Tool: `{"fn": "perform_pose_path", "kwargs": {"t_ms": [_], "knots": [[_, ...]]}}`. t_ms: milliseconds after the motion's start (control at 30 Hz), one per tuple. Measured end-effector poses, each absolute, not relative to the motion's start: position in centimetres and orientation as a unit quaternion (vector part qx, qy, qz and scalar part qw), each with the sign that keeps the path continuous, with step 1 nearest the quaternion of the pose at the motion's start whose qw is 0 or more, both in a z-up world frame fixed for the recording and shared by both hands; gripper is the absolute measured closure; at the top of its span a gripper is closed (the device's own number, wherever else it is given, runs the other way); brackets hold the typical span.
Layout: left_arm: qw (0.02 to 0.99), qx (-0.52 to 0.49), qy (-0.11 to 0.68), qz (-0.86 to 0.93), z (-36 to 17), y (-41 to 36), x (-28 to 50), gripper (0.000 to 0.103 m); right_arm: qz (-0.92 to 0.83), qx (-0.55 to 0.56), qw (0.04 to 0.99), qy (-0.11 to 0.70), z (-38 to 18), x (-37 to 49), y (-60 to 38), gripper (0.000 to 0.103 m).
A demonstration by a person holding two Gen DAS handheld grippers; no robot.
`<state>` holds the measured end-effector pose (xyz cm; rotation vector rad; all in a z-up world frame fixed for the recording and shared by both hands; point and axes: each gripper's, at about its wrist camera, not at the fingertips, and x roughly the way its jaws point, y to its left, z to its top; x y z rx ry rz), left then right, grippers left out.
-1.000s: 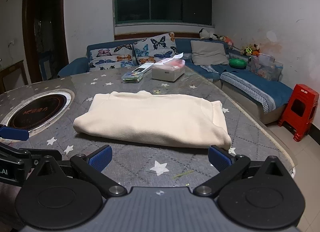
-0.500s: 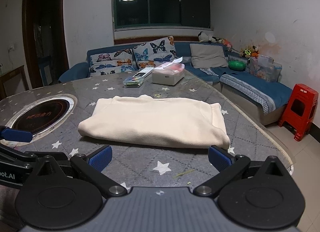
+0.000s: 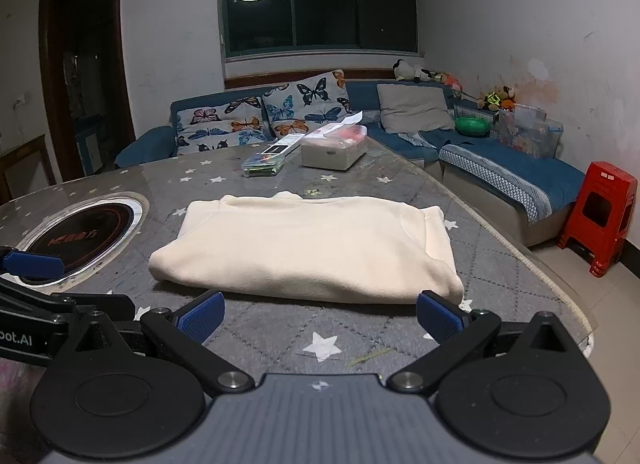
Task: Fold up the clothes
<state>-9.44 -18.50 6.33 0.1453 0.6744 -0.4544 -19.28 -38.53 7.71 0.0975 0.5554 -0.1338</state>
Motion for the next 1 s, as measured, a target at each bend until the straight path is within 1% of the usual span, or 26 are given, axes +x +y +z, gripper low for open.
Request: {"fn": "perform_pose_path", "kwargs": {"t_ms": [1000], "knots": [[0.907, 0.076, 0.357, -0.21, 4.8, -19.4, -5.0, 0.0, -0.066, 0.063, 0.948, 0.305, 6.0, -15.0, -39.2, 0.0]]}}
